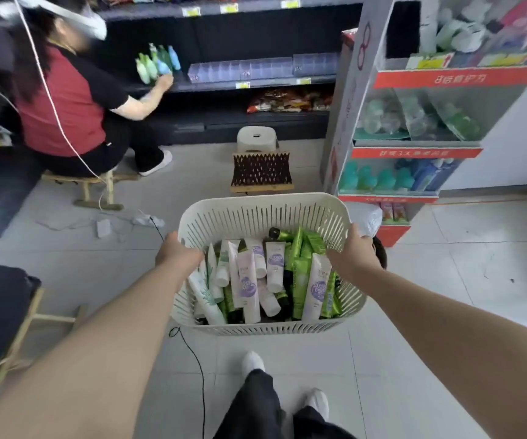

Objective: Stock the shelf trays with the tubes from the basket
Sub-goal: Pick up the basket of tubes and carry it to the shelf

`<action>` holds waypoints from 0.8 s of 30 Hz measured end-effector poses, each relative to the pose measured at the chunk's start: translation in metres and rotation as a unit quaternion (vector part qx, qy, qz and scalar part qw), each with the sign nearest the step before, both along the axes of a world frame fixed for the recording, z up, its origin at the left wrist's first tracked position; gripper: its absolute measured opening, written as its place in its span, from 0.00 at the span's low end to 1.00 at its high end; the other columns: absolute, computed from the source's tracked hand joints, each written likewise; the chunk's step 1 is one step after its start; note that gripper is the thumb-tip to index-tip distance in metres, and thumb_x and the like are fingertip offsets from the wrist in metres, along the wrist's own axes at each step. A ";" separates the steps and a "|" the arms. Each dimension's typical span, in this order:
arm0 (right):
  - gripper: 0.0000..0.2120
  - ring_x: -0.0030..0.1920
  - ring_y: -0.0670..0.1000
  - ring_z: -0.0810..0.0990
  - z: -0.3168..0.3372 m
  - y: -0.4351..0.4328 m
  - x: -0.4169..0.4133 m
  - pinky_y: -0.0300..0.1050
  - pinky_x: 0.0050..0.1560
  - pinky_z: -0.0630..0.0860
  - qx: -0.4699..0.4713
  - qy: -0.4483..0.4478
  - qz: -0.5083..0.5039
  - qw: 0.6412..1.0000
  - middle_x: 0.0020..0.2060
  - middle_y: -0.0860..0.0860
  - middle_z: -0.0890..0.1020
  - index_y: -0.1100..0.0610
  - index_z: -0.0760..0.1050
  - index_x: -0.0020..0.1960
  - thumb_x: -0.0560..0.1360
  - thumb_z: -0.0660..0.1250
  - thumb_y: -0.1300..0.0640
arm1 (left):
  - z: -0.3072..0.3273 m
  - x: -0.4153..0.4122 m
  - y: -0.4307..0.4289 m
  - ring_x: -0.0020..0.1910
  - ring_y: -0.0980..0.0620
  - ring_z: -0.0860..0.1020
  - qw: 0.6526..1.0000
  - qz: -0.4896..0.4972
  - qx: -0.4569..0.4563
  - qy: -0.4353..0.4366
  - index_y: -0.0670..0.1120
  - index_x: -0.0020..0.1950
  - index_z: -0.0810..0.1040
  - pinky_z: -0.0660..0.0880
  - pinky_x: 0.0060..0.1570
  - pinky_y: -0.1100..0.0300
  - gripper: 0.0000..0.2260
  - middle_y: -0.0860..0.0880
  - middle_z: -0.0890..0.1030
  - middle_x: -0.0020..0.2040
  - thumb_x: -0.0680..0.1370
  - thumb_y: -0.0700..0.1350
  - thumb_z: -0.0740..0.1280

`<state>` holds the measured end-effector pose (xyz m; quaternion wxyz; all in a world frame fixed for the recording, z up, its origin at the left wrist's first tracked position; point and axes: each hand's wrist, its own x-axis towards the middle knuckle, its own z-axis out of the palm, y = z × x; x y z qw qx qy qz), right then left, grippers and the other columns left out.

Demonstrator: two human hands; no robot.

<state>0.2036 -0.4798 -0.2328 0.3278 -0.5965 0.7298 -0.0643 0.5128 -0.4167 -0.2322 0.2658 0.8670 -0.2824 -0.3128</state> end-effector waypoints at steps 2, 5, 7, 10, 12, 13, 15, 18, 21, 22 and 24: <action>0.23 0.37 0.55 0.75 -0.001 -0.034 0.027 0.42 0.26 0.67 -0.009 -0.007 0.013 1.000 0.52 0.57 0.68 0.56 0.60 0.65 0.74 0.64 0.57 | -0.002 0.025 -0.022 0.49 0.44 0.78 1.000 0.021 -0.006 0.005 0.50 0.60 0.73 0.76 0.42 0.54 0.18 0.48 0.80 0.50 0.72 0.38 0.69; 0.28 0.43 0.59 0.78 -0.001 -0.082 0.069 0.50 0.34 0.78 -0.005 -0.023 0.031 0.999 0.53 0.57 0.69 0.54 0.58 0.70 0.73 0.66 0.56 | -0.006 0.065 -0.062 0.49 0.44 0.78 0.999 0.043 -0.004 0.019 0.48 0.56 0.72 0.77 0.47 0.52 0.16 0.47 0.79 0.49 0.72 0.37 0.69; 0.30 0.47 0.60 0.78 -0.005 -0.112 0.097 0.53 0.42 0.81 -0.005 -0.016 0.040 0.999 0.57 0.60 0.70 0.55 0.57 0.71 0.72 0.66 0.56 | -0.009 0.091 -0.091 0.48 0.43 0.77 0.999 0.048 -0.005 0.026 0.49 0.52 0.71 0.75 0.46 0.53 0.14 0.47 0.78 0.46 0.72 0.36 0.69; 0.26 0.46 0.60 0.77 -0.008 -0.157 0.135 0.53 0.45 0.79 0.002 -0.007 0.037 0.999 0.58 0.61 0.70 0.56 0.60 0.67 0.73 0.66 0.55 | -0.007 0.128 -0.137 0.48 0.42 0.78 0.998 0.047 0.001 0.030 0.50 0.55 0.72 0.77 0.46 0.52 0.17 0.46 0.79 0.48 0.70 0.39 0.71; 0.24 0.45 0.60 0.77 -0.008 -0.186 0.157 0.54 0.46 0.79 0.011 -0.015 0.027 0.999 0.58 0.60 0.68 0.55 0.60 0.66 0.74 0.65 0.53 | -0.007 0.152 -0.169 0.49 0.43 0.79 0.998 0.041 0.005 0.037 0.50 0.58 0.73 0.79 0.49 0.49 0.21 0.47 0.80 0.50 0.67 0.41 0.72; 0.24 0.44 0.60 0.77 -0.007 -0.199 0.165 0.55 0.46 0.79 0.011 -0.019 0.027 0.999 0.58 0.60 0.68 0.54 0.60 0.66 0.74 0.65 0.52 | -0.007 0.162 -0.184 0.48 0.43 0.79 0.999 0.037 0.005 0.037 0.50 0.57 0.73 0.79 0.50 0.48 0.21 0.47 0.81 0.50 0.67 0.41 0.72; 0.24 0.42 0.58 0.77 -0.006 -0.228 0.181 0.54 0.44 0.79 0.009 -0.026 0.026 0.999 0.57 0.59 0.68 0.54 0.60 0.65 0.74 0.65 0.52 | -0.004 0.179 -0.216 0.48 0.44 0.78 0.999 0.029 0.002 0.034 0.51 0.55 0.72 0.79 0.51 0.48 0.18 0.48 0.80 0.49 0.68 0.40 0.72; 0.23 0.40 0.57 0.77 -0.007 -0.276 0.199 0.49 0.38 0.75 0.006 -0.030 0.029 0.999 0.57 0.59 0.69 0.55 0.60 0.65 0.74 0.64 0.54 | -0.002 0.201 -0.269 0.48 0.44 0.79 0.999 0.011 -0.006 0.036 0.50 0.53 0.74 0.79 0.52 0.48 0.17 0.47 0.81 0.48 0.67 0.39 0.72; 0.22 0.42 0.58 0.77 -0.011 -0.333 0.214 0.47 0.39 0.72 0.012 -0.032 0.026 0.999 0.58 0.59 0.69 0.57 0.61 0.65 0.75 0.64 0.54 | -0.004 0.219 -0.327 0.46 0.42 0.79 0.999 0.014 0.007 0.033 0.50 0.52 0.74 0.78 0.46 0.50 0.16 0.46 0.80 0.46 0.68 0.38 0.72; 0.22 0.43 0.58 0.77 -0.014 -0.353 0.219 0.48 0.39 0.72 0.015 -0.039 0.024 0.999 0.58 0.59 0.69 0.57 0.61 0.65 0.75 0.64 0.55 | -0.006 0.222 -0.347 0.46 0.41 0.79 0.999 0.013 0.010 0.032 0.50 0.54 0.75 0.79 0.46 0.47 0.18 0.46 0.80 0.47 0.67 0.39 0.73; 0.23 0.45 0.57 0.76 -0.019 -0.394 0.225 0.47 0.42 0.72 0.021 -0.056 0.022 0.998 0.59 0.59 0.69 0.56 0.61 0.67 0.75 0.64 0.55 | -0.012 0.229 -0.389 0.46 0.41 0.80 0.999 0.014 0.012 0.027 0.51 0.59 0.74 0.79 0.46 0.45 0.24 0.46 0.81 0.49 0.64 0.42 0.73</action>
